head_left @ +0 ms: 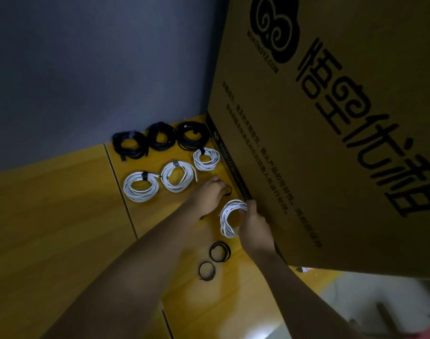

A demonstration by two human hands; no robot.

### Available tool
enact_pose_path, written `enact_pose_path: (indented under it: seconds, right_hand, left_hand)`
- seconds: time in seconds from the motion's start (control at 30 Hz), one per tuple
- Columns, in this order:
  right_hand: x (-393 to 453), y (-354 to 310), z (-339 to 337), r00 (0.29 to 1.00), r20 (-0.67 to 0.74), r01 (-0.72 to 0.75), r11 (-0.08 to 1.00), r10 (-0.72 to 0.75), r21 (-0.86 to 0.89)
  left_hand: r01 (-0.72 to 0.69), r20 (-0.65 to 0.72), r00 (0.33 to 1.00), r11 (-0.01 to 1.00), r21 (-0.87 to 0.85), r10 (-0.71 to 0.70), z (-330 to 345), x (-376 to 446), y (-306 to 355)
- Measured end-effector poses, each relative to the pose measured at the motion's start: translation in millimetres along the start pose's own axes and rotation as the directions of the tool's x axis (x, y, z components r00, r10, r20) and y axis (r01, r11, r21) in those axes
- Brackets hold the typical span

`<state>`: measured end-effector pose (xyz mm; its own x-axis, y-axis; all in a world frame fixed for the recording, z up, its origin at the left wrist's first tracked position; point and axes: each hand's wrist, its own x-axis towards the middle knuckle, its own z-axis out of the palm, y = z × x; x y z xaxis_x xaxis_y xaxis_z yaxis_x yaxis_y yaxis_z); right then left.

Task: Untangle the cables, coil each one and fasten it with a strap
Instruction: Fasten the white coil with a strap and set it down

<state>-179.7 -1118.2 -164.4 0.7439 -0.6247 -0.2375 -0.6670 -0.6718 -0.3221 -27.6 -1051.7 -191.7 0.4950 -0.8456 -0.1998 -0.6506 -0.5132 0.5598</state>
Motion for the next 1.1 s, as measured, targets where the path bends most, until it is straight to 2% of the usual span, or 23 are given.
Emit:
enact_pose_path:
  seconds: [0.13,0.23,0.37,0.47,0.6,0.73,0.83,0.97,1.1]
  right_hand:
    - [-15.7,-6.0,-15.9,0.998,0.011,0.056,0.956,-0.062,0.289]
    - [-29.1,-15.2,-34.4,0.986,-0.054,0.165,0.887,-0.157,0.431]
    - [-38.7,-42.1,-63.9,0.949,-0.175,0.315,0.738,-0.264,0.596]
    - [-45.8,-61.6,-87.8,0.913,-0.145,0.365,0.605,-0.382,0.707]
    - [-52.5,-78.3,-114.5,0.835,-0.034,0.461,0.665,-0.549,0.588]
    - [-60.3,-98.7,-136.1,0.798,0.026,0.545,0.738,-0.602,0.398]
    - [-66.7,-116.5,-155.2,0.764,-0.013,0.618,0.727,-0.645,0.300]
    - [-76.2,-137.9,-180.7,0.681,-0.024,0.730,0.677,-0.732,0.095]
    - [-89.0,-156.2,-200.7,0.665,-0.047,0.746,0.666,-0.745,0.007]
  left_hand:
    - [-0.024,-0.113,0.993,0.996,-0.087,0.014,-23.9,-26.9,5.3]
    - [-0.049,-0.184,0.983,0.991,-0.122,0.026,-51.8,-54.8,16.9]
    - [-0.110,-0.238,0.968,0.987,-0.116,0.080,-91.5,-90.4,40.4]
    - [-0.126,-0.274,0.958,0.985,-0.120,0.090,-118.7,-117.5,54.6]
    - [-0.098,-0.332,0.943,0.980,-0.172,0.035,-151.3,-148.0,67.6]
    - [-0.017,-0.350,0.935,0.975,-0.220,-0.062,-178.3,-174.2,74.7]
    - [0.034,-0.362,0.928,0.985,-0.172,-0.095,-195.8,-187.6,76.6]
    - [0.024,-0.338,0.933,0.958,-0.284,-0.124,-221.6,-207.2,80.5]
    - [0.020,-0.352,0.927,0.955,-0.295,-0.128,-246.2,-220.2,88.1]
